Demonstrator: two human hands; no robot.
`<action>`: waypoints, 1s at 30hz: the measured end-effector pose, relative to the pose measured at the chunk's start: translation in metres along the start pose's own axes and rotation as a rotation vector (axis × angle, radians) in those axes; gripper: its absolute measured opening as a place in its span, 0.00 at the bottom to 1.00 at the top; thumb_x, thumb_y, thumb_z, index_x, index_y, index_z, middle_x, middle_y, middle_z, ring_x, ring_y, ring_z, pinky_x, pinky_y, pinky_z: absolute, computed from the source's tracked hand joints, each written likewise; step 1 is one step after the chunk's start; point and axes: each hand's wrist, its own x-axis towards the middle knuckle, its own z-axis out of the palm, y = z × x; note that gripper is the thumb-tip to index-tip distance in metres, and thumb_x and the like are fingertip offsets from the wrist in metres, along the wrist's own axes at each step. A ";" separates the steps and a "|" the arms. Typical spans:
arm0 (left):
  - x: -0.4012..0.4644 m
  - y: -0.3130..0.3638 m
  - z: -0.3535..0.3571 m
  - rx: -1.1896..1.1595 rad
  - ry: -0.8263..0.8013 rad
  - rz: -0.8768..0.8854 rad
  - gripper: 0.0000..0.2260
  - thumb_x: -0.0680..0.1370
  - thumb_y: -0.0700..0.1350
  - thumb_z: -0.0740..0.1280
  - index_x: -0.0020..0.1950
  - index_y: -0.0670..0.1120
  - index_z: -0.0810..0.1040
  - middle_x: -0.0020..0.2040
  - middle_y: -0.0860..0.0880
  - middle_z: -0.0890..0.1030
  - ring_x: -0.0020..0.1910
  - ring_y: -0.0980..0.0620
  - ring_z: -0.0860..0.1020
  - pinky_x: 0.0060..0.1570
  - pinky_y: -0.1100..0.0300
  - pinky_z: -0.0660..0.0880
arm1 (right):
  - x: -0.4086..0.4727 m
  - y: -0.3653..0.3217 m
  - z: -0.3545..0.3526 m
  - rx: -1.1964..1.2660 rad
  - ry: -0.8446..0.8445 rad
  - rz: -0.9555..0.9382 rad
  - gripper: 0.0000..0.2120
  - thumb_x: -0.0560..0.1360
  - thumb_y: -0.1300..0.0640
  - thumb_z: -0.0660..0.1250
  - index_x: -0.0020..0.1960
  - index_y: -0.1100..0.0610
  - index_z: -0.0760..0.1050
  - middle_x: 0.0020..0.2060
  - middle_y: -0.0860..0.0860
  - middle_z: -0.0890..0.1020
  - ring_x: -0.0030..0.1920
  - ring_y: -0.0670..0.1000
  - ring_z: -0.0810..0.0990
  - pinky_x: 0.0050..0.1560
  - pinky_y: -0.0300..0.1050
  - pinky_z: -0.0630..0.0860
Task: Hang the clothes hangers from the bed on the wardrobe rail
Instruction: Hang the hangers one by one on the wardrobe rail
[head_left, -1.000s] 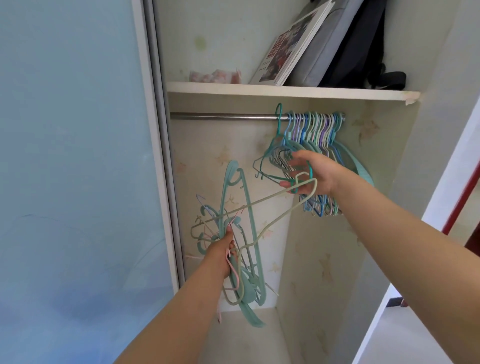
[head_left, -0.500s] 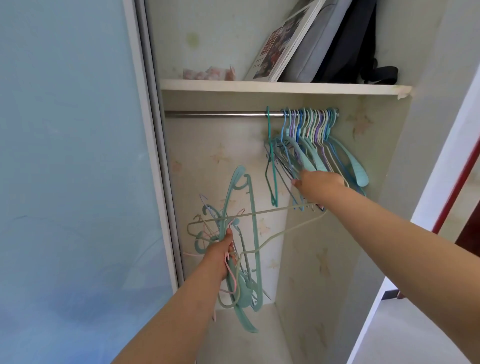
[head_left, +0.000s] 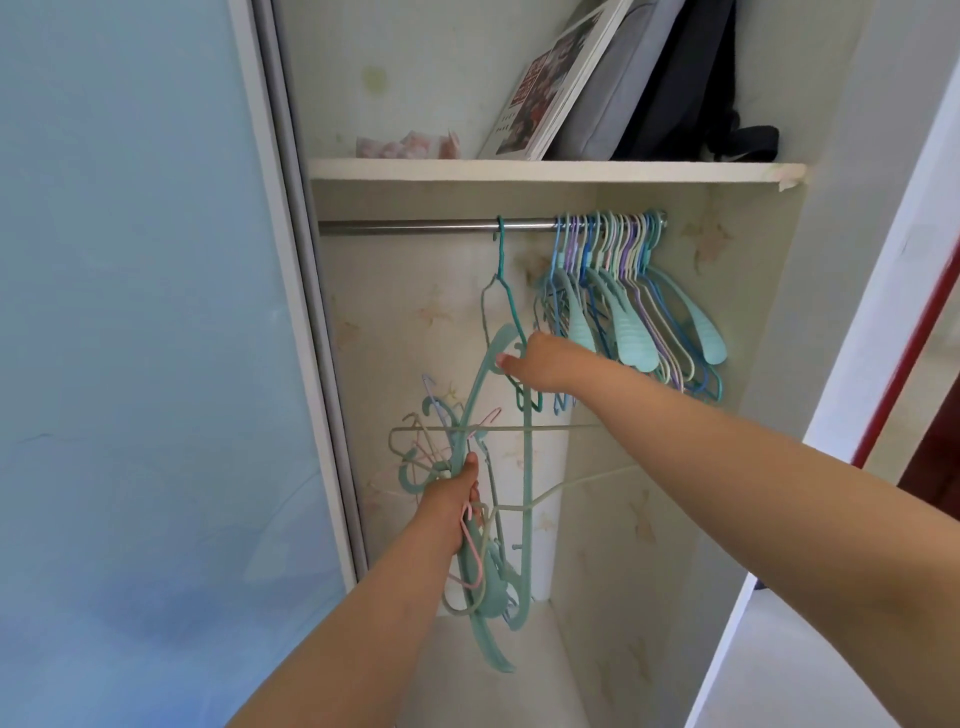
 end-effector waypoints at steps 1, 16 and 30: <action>-0.001 0.000 0.000 0.006 -0.003 -0.003 0.19 0.74 0.57 0.70 0.34 0.45 0.70 0.27 0.49 0.70 0.16 0.55 0.65 0.21 0.67 0.65 | 0.003 -0.003 0.006 0.012 -0.061 0.042 0.22 0.80 0.40 0.54 0.52 0.60 0.66 0.42 0.54 0.74 0.37 0.52 0.76 0.39 0.46 0.74; -0.004 -0.003 -0.011 -0.004 -0.015 -0.005 0.18 0.75 0.56 0.70 0.34 0.45 0.70 0.27 0.50 0.70 0.17 0.56 0.65 0.21 0.67 0.65 | 0.031 0.025 0.027 -0.120 0.152 -0.038 0.29 0.76 0.68 0.56 0.75 0.54 0.60 0.61 0.58 0.76 0.59 0.59 0.76 0.54 0.52 0.77; -0.008 -0.005 -0.021 -0.046 0.015 -0.054 0.19 0.78 0.59 0.63 0.38 0.45 0.70 0.27 0.50 0.69 0.15 0.57 0.63 0.17 0.68 0.63 | -0.032 0.032 0.014 -0.365 0.219 -0.089 0.42 0.73 0.30 0.55 0.76 0.54 0.51 0.72 0.58 0.58 0.63 0.62 0.73 0.54 0.56 0.74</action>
